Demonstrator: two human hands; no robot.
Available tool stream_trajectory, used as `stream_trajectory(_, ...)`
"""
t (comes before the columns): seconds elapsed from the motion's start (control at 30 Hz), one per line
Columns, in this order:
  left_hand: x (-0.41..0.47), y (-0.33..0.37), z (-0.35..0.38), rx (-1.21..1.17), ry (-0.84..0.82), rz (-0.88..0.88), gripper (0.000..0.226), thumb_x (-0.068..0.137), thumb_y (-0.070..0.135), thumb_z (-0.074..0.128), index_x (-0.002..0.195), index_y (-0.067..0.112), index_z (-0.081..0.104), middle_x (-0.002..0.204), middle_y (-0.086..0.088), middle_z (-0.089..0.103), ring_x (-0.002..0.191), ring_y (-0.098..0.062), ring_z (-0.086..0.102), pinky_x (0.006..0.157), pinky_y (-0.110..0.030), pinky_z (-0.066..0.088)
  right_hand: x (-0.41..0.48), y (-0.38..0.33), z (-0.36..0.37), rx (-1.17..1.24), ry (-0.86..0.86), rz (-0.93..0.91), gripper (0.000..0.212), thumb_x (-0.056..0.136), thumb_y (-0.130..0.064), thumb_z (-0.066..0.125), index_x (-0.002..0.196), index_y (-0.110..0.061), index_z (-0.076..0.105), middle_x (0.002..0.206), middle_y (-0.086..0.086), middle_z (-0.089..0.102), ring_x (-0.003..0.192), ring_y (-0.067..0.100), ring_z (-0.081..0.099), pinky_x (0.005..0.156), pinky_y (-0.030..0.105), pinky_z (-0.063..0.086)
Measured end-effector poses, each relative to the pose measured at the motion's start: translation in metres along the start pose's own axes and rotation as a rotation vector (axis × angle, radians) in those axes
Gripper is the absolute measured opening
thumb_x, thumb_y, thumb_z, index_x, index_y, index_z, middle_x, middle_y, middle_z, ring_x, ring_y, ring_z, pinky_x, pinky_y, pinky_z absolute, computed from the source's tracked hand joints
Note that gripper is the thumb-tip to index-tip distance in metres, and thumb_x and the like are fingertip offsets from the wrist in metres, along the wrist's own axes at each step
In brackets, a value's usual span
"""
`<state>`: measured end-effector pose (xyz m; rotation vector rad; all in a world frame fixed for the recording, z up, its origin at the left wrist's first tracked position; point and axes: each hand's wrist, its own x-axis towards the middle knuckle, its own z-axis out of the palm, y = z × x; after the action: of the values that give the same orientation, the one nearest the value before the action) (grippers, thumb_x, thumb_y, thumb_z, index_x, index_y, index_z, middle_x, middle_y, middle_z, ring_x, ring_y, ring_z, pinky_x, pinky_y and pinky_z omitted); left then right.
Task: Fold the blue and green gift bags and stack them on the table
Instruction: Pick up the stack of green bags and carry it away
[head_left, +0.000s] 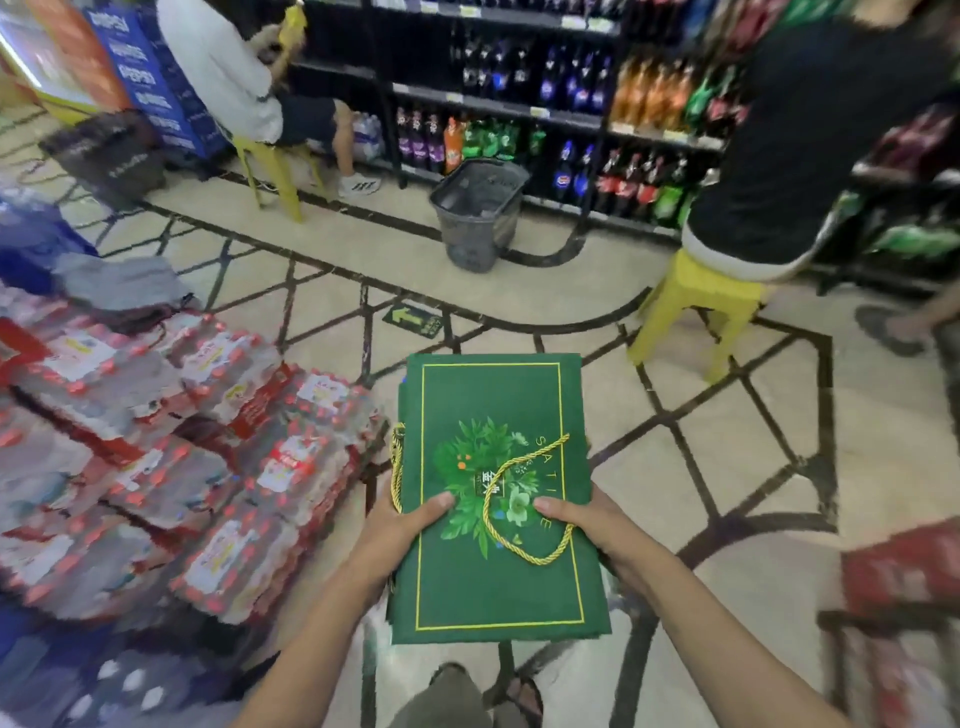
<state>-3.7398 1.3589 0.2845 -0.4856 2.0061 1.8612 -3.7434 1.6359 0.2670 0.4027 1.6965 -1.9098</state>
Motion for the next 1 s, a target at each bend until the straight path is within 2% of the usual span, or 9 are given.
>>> stream_trajectory(0.1,0.043,0.025,0.047,0.109,-0.107,-0.003,0.078,0.062,0.056,0.093,0.127,0.031,0.057,0.106,0.004,0.078,0.087,-0.012,0.077,0.073,-0.026,0.060,0.001,-0.007,-0.046,0.080,0.116,-0.029,0.089,0.062,-0.040,0.093,0.139,-0.024,0.051,0.120,0.000,0.075,0.107,0.023,0.073,0.087,0.037,0.061)
stream_trajectory(0.17,0.073,0.043,0.081,0.157,-0.185,-0.013,0.090,0.054,0.064,0.090,0.130,0.031,0.056,0.111,0.001,0.077,0.089,-0.015,0.077,0.080,-0.036,0.062,0.002,-0.012,-0.078,0.133,0.193,-0.028,0.085,0.063,-0.039,0.092,0.137,-0.023,0.052,0.118,0.000,0.076,0.105,0.022,0.074,0.083,0.034,0.061)
stream_trajectory(0.27,0.126,0.068,0.133,0.201,-0.310,-0.021,0.098,0.048,0.064,0.090,0.133,0.031,0.055,0.110,-0.001,0.078,0.092,-0.022,0.078,0.086,-0.046,0.062,0.009,-0.025,-0.126,0.206,0.311,-0.041,0.079,0.066,-0.037,0.091,0.135,-0.025,0.054,0.117,0.000,0.076,0.105,0.023,0.074,0.090,0.040,0.060)
stream_trajectory(0.47,0.225,0.126,0.244,0.330,-0.590,0.020,0.096,0.054,0.064,0.092,0.137,0.038,0.052,0.120,0.004,0.074,0.102,-0.018,0.075,0.093,-0.049,0.060,0.022,-0.053,-0.204,0.349,0.558,-0.084,0.092,0.056,-0.046,0.096,0.135,-0.024,0.054,0.120,0.003,0.075,0.109,0.027,0.073,0.099,0.049,0.056)
stream_trajectory(0.6,0.275,0.165,0.335,0.425,-0.751,0.040,0.101,0.050,0.070,0.092,0.137,0.037,0.052,0.123,0.002,0.073,0.101,-0.019,0.075,0.091,-0.048,0.061,0.020,-0.071,-0.259,0.461,0.722,-0.113,0.095,0.055,-0.046,0.096,0.136,-0.023,0.052,0.120,0.004,0.075,0.109,0.028,0.073,0.098,0.050,0.057)
stream_trajectory(0.7,0.298,0.187,0.404,0.458,-0.882,0.057,0.097,0.054,0.066,0.092,0.137,0.035,0.053,0.122,0.003,0.073,0.099,-0.015,0.076,0.089,-0.042,0.062,0.015,-0.083,-0.301,0.522,0.817,-0.138,0.088,0.057,-0.044,0.094,0.133,-0.025,0.054,0.117,0.002,0.076,0.106,0.026,0.074,0.094,0.046,0.059)
stream_trajectory(0.83,0.324,0.209,0.500,0.502,-0.977,0.084,0.078,0.068,0.050,0.090,0.133,0.035,0.051,0.120,0.005,0.071,0.091,-0.009,0.076,0.073,-0.026,0.060,0.016,-0.099,-0.366,0.594,0.945,-0.176,0.069,0.063,-0.034,0.088,0.124,-0.028,0.056,0.106,0.000,0.079,0.097,0.024,0.076,0.080,0.039,0.062)
stream_trajectory(0.9,0.338,0.217,0.548,0.531,-0.989,0.088,0.087,0.062,0.056,0.090,0.136,0.036,0.049,0.122,0.006,0.070,0.094,-0.010,0.075,0.076,-0.028,0.061,0.018,-0.105,-0.404,0.620,0.984,-0.200,0.071,0.065,-0.033,0.091,0.125,-0.027,0.055,0.107,0.001,0.079,0.098,0.025,0.076,0.081,0.040,0.062)
stream_trajectory(1.0,0.361,0.232,0.618,0.586,-1.006,0.103,0.110,0.046,0.072,0.093,0.140,0.035,0.049,0.125,0.003,0.071,0.100,-0.015,0.074,0.090,-0.042,0.061,0.024,-0.110,-0.468,0.656,1.018,-0.206,0.084,0.058,-0.039,0.098,0.129,-0.024,0.054,0.109,0.003,0.078,0.098,0.026,0.076,0.083,0.042,0.062)
